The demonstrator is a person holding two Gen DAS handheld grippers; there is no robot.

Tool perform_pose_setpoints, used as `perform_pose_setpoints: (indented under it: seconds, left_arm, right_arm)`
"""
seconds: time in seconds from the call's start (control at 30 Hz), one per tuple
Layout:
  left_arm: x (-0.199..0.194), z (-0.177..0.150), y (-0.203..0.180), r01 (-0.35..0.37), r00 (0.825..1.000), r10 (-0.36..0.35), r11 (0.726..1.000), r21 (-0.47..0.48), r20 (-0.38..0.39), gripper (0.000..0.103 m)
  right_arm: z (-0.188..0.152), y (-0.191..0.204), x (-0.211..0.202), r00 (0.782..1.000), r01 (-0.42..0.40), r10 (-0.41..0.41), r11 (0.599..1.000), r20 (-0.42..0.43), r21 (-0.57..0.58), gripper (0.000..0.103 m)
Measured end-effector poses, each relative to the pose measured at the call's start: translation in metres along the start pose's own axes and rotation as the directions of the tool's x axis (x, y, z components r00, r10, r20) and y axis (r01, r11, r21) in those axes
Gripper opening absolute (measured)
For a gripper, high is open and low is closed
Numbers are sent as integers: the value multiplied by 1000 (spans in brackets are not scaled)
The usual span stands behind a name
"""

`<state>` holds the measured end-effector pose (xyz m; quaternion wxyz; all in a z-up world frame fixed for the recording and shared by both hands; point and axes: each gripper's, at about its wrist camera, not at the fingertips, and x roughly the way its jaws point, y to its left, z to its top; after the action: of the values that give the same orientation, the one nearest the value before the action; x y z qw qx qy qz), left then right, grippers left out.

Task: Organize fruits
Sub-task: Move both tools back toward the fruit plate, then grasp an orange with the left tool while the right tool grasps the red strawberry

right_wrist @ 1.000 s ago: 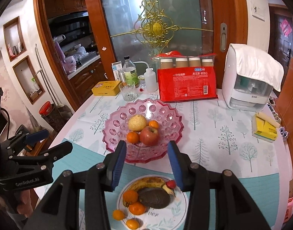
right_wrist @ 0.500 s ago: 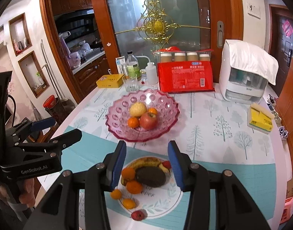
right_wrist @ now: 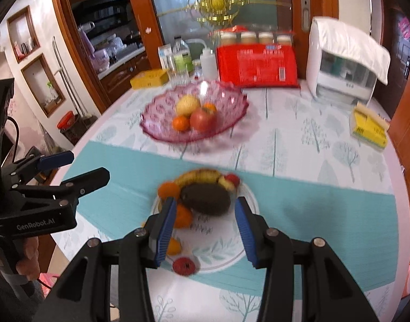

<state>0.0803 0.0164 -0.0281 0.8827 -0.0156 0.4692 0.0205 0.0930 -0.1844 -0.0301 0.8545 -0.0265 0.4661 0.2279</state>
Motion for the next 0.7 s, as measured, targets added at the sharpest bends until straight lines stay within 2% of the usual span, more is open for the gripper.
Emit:
perform_pose_setpoints:
  seconds: [0.23,0.47,0.7]
  left_arm:
    - [35,-43,6,12,995,-13,1000,-7,-95,88]
    - [69,-79,15,11,979,-20,999,-46,-201,88]
    - [86,-90,20,13,976,-26,998,-61,-218,88]
  right_arm:
    - [-40,-1,36,994,-21,21,1000,-107,4,46]
    - [-72,7,61,981,-66,63,998,-183,-9,46]
    - [-84,22,79,966,-124,112,992,-231,-38,46]
